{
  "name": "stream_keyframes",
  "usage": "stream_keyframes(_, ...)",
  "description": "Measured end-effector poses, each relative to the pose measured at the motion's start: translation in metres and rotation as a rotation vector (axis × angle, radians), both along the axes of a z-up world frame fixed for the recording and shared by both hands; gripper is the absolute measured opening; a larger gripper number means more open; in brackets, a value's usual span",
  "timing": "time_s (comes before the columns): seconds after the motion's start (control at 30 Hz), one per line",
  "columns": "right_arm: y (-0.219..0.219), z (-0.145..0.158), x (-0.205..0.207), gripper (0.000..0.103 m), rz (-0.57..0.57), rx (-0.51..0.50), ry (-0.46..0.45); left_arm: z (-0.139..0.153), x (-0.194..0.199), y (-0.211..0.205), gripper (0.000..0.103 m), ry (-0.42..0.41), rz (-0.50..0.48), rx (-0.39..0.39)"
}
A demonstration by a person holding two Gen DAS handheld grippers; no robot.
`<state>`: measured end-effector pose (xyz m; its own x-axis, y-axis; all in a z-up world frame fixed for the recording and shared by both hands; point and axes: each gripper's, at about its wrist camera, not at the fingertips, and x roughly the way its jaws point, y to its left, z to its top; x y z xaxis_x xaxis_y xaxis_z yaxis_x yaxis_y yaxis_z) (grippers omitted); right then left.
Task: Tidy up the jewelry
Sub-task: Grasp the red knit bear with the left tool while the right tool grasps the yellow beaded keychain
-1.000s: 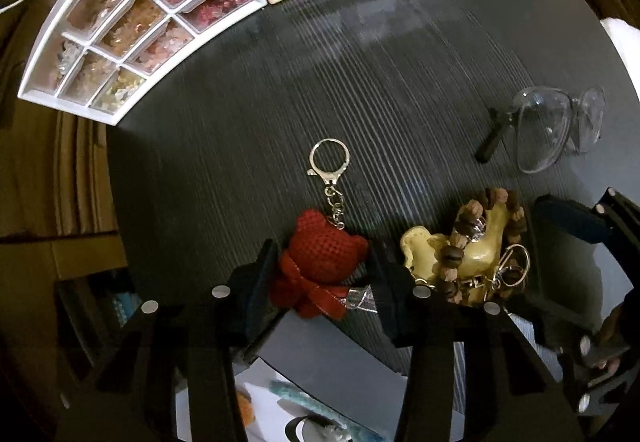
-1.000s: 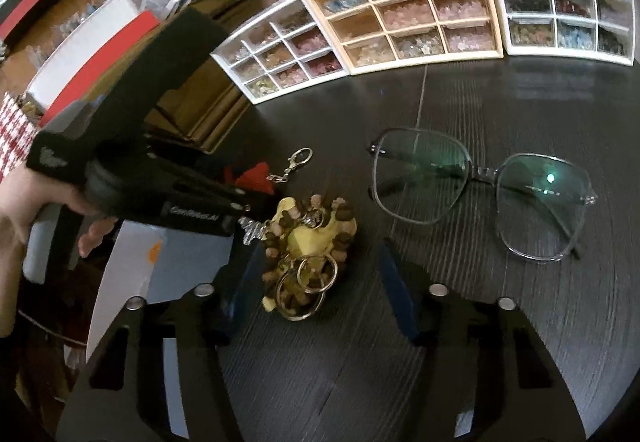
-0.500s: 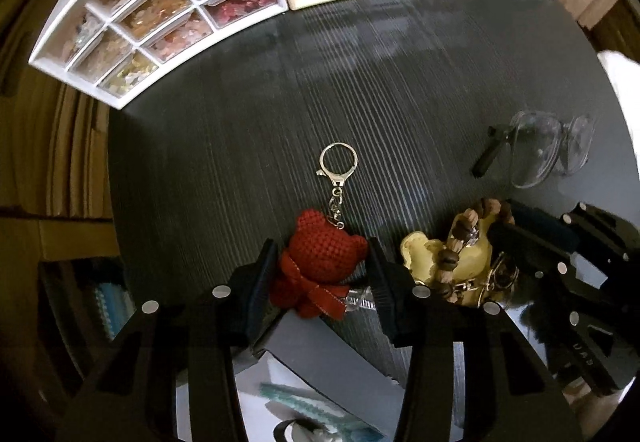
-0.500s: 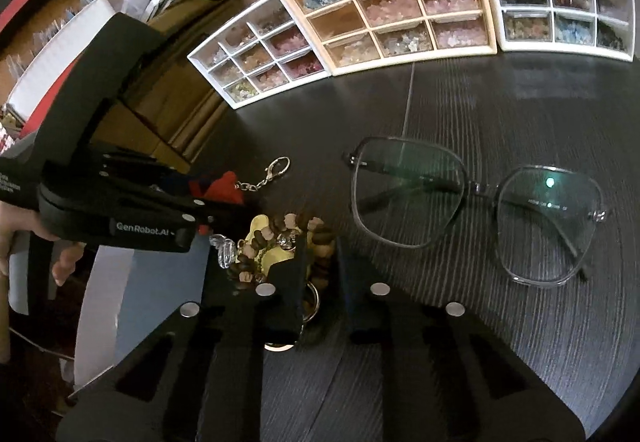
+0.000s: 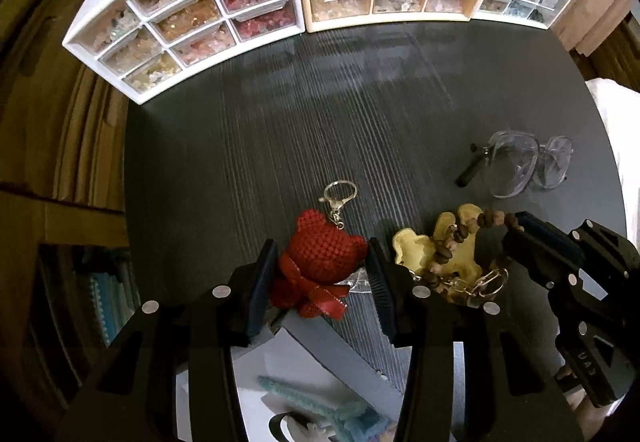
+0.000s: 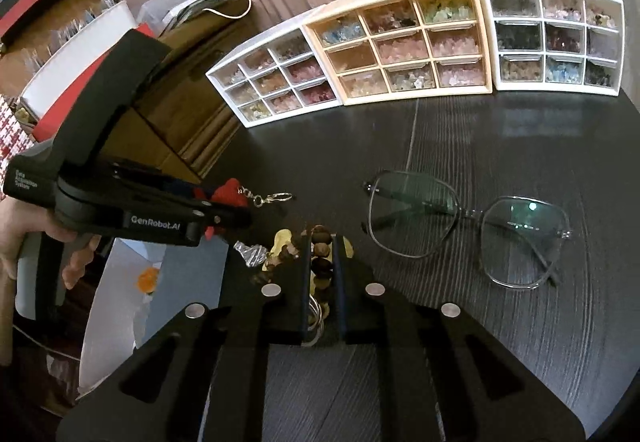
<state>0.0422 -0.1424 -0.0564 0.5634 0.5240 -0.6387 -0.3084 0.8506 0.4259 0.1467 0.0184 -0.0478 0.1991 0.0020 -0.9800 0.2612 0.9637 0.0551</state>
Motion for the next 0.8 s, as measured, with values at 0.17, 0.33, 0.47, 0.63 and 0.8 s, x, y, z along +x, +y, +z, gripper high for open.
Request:
stream_keyframes(0.17, -0.002, 0.011, -0.007, 0.011, -0.012, 0.020, -0.024, 0.011, -0.004, -0.001, 0.046, -0.021, 0.009, -0.018)
stream_keyframes(0.33, -0.003, 0.024, -0.013, 0.011, -0.015, 0.032, -0.053, 0.028, -0.007, -0.004, 0.046, -0.046, 0.022, -0.040)
stream_keyframes(0.47, -0.005, 0.031, -0.018, 0.011, -0.022, 0.043, -0.067, 0.040, -0.013, -0.008, 0.046, -0.068, 0.016, -0.046)
stream_keyframes(0.63, -0.008, 0.041, -0.025, 0.011, -0.025, 0.055, -0.083, 0.053, -0.020, -0.009, 0.046, -0.098, 0.015, -0.057)
stream_keyframes(0.8, -0.014, 0.052, -0.036, 0.011, -0.039, 0.082, -0.109, 0.067, -0.037, -0.008, 0.046, -0.142, 0.022, -0.065)
